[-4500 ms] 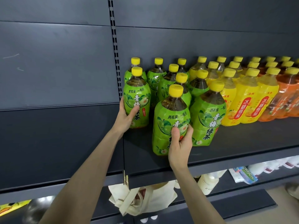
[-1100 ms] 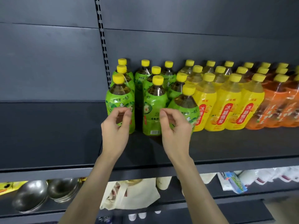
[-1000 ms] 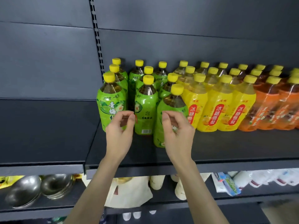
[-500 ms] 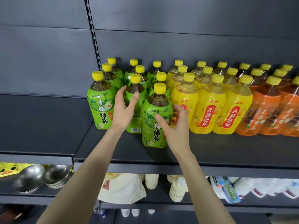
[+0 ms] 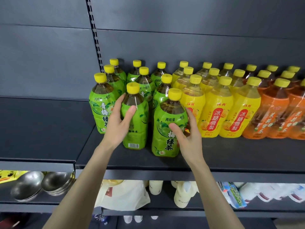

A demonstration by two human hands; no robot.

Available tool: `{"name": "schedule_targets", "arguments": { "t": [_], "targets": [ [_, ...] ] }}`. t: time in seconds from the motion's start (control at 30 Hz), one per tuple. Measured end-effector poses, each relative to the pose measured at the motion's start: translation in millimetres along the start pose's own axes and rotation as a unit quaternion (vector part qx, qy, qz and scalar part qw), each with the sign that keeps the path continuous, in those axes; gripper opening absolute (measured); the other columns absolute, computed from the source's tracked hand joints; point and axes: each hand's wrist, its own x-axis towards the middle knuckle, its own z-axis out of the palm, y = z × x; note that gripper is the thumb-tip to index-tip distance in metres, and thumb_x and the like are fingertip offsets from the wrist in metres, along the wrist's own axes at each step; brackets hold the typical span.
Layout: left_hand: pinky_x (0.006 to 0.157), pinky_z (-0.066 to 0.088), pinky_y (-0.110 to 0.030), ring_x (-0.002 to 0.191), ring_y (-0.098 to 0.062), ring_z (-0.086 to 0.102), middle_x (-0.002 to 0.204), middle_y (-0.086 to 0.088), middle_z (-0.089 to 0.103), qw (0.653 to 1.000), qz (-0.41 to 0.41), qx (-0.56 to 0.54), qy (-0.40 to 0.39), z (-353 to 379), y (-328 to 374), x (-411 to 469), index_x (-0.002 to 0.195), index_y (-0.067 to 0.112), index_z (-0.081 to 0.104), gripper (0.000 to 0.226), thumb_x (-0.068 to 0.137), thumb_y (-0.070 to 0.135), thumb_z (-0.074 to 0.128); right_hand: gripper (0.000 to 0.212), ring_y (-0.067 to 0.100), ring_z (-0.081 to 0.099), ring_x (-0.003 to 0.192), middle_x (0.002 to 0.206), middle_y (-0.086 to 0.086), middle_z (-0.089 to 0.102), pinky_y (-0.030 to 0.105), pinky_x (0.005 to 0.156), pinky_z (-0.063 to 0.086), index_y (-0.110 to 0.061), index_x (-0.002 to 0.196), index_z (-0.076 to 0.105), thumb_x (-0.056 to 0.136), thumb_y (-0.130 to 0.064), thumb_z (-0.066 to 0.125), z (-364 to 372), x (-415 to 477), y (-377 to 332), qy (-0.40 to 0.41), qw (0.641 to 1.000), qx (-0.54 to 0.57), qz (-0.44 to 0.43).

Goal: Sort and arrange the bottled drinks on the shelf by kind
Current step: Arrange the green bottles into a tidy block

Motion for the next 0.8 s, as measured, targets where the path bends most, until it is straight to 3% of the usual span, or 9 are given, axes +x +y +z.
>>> {"name": "schedule_targets", "arguments": {
  "t": [0.07, 0.17, 0.27, 0.37, 0.47, 0.57, 0.63, 0.7, 0.8],
  "targets": [
    [0.096, 0.023, 0.004, 0.121, 0.024, 0.031, 0.141, 0.017, 0.036, 1.000, 0.001, -0.010, 0.019, -6, -3, -10, 0.147, 0.021, 0.029, 0.064, 0.092, 0.051, 0.043, 0.088, 0.012, 0.036, 0.139, 0.151, -0.008, 0.040, 0.049, 0.111, 0.036, -0.036, 0.146, 0.032, 0.071, -0.069, 0.065, 2, -2, 1, 0.008, 1.000, -0.013, -0.006],
    [0.095, 0.026, 0.002, 0.119, 0.026, 0.032, 0.135, 0.025, 0.038, 0.995, -0.015, -0.044, 0.085, -2, -2, -25, 0.145, 0.020, 0.030, 0.063, 0.092, 0.053, 0.038, 0.089, 0.006, 0.033, 0.140, 0.152, -0.014, 0.036, 0.046, 0.113, 0.034, -0.038, 0.147, 0.028, 0.071, -0.071, 0.060, 10, -3, 1, 0.018, 0.999, -0.026, -0.009],
    [0.103, 0.025, -0.006, 0.126, 0.016, 0.031, 0.133, 0.026, 0.032, 0.987, -0.028, -0.063, 0.145, 13, 1, -38, 0.146, 0.016, 0.025, 0.083, 0.080, 0.060, 0.051, 0.086, 0.001, 0.030, 0.139, 0.149, -0.022, 0.033, 0.044, 0.114, 0.034, -0.040, 0.147, 0.025, 0.074, -0.069, 0.059, 21, -3, 0, 0.014, 0.999, -0.032, -0.010],
    [0.109, 0.028, -0.018, 0.130, 0.002, 0.032, 0.130, 0.017, 0.031, 0.986, -0.029, -0.022, 0.165, 19, 0, -42, 0.145, 0.015, 0.022, 0.105, 0.064, 0.060, 0.073, 0.088, 0.004, 0.032, 0.139, 0.152, -0.014, 0.034, 0.043, 0.114, 0.033, -0.037, 0.148, 0.023, 0.074, -0.068, 0.058, 29, -3, -1, 0.001, 1.000, -0.029, -0.012],
    [0.109, 0.037, -0.034, 0.131, -0.011, 0.040, 0.137, 0.005, 0.039, 0.984, -0.037, -0.037, 0.171, 10, -5, -45, 0.142, 0.020, 0.027, 0.100, 0.064, 0.061, 0.074, 0.087, -0.008, 0.023, 0.138, 0.151, -0.017, 0.026, 0.038, 0.115, 0.031, -0.040, 0.149, 0.018, 0.076, -0.069, 0.056, 35, -4, 0, -0.017, 0.999, -0.031, -0.009],
    [0.106, 0.040, -0.045, 0.129, -0.019, 0.045, 0.141, -0.005, 0.044, 0.984, -0.016, -0.019, 0.174, -1, -11, -50, 0.143, 0.017, 0.028, 0.089, 0.073, 0.059, 0.064, 0.083, -0.033, 0.018, 0.113, 0.134, -0.021, 0.021, 0.019, 0.101, 0.029, -0.043, 0.148, 0.015, 0.079, -0.067, 0.055, 38, -3, 2, -0.019, 0.998, -0.054, -0.011],
    [0.104, 0.041, -0.047, 0.127, -0.022, 0.047, 0.140, -0.008, 0.045, 0.983, -0.014, -0.013, 0.180, -9, -13, -53, 0.143, 0.021, 0.028, 0.083, 0.076, 0.058, 0.059, 0.085, -0.025, 0.028, 0.114, 0.130, -0.015, 0.024, 0.019, 0.098, 0.031, -0.039, 0.149, 0.017, 0.079, -0.066, 0.056, 43, 1, -1, -0.023, 0.998, -0.066, -0.010],
    [0.103, 0.043, -0.046, 0.124, -0.023, 0.049, 0.139, -0.009, 0.046, 0.983, -0.012, -0.012, 0.184, -16, -15, -55, 0.143, 0.023, 0.028, 0.079, 0.077, 0.056, 0.057, 0.084, -0.003, 0.039, 0.121, 0.129, -0.009, 0.029, 0.029, 0.104, 0.036, -0.034, 0.150, 0.021, 0.079, -0.061, 0.057, 53, 6, -4, -0.021, 0.997, -0.080, -0.009],
    [0.102, 0.043, -0.037, 0.123, -0.020, 0.049, 0.138, -0.006, 0.047, 0.983, -0.001, -0.012, 0.183, -25, -18, -54, 0.142, 0.023, 0.029, 0.077, 0.078, 0.056, 0.055, 0.080, 0.006, 0.035, 0.121, 0.133, -0.004, 0.040, 0.030, 0.104, 0.033, -0.028, 0.150, 0.027, 0.083, -0.056, 0.061, 73, 12, -8, 0.004, 0.992, -0.123, -0.027]
  ]
}}
